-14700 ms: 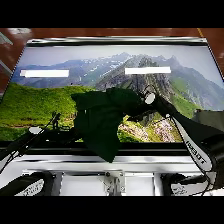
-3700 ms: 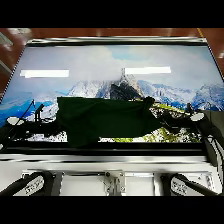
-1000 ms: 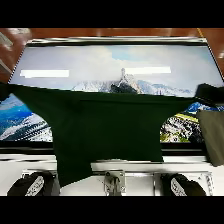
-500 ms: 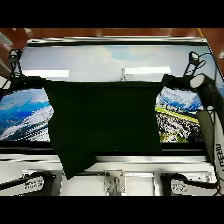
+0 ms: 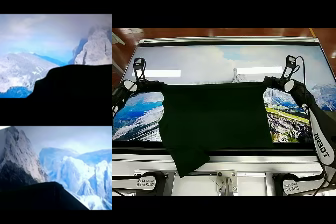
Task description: Fold the shirts.
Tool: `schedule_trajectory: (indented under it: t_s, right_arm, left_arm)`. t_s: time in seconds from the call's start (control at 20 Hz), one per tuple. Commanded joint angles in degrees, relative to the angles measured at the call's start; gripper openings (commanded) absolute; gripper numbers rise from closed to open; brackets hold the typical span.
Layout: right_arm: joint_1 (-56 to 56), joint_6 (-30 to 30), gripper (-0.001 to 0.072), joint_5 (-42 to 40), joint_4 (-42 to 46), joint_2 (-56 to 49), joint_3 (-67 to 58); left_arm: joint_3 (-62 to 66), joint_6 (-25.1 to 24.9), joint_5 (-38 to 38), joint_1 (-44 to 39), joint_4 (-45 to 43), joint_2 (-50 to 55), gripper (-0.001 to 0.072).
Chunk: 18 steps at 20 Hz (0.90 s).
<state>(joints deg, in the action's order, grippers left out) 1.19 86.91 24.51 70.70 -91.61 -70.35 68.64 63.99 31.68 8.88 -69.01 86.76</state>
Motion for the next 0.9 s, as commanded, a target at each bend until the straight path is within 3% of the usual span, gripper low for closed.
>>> schedule_trajectory:
  t_s: [0.0, 0.2, 0.35, 0.5, 0.55, 0.6, 0.65, 0.7, 0.85]
  right_arm:
    - [-0.46, 3.52, 0.0056, 9.66, 0.13, -0.44, -0.07]
    - [-2.89, 9.75, 0.0055, 21.46, 0.13, 1.2, -0.07]
    - [-3.02, 9.94, 0.0055, 29.0, 1.4, 0.94, -0.04]
    - [-2.03, 9.99, 0.0057, 29.64, 1.49, 0.72, -0.04]
    - [-2.1, 9.97, 0.0069, 29.53, 0.59, 0.74, -0.04]
    - [-2.21, 9.9, 0.0243, 29.53, -0.07, 0.94, -0.09]
    - [-2.56, 9.6, 0.0552, 31.1, -0.37, 1.51, -0.42]
    - [-2.97, 8.39, 0.064, 33.68, -0.15, 2.62, -1.03]
    - [-4.81, 3.28, 0.064, 45.83, 4.31, 8.79, -3.52]
  left_arm:
    - [1.09, -0.92, 12.94, 1.36, -3.63, 0.24, 0.0035]
    - [2.62, 0.42, 29.68, 2.95, -3.45, 0.37, 0.0034]
    - [2.6, 2.29, 36.83, 2.27, -2.82, 1.49, 0.0034]
    - [2.6, 6.78, 40.0, 1.86, -2.8, 3.3, 0.0044]
    - [2.6, 8.76, 40.98, 1.86, -2.73, 3.48, 0.0165]
    - [2.64, 9.25, 43.28, 1.95, -2.56, 3.3, 0.0384]
    - [2.64, 9.18, 45.81, 2.19, -2.56, 2.91, 0.0472]
    - [2.64, 9.18, 48.65, 2.69, -2.56, 2.08, 0.0473]
    - [2.56, 9.2, 54.16, 5.68, -1.9, -3.5, 0.0486]
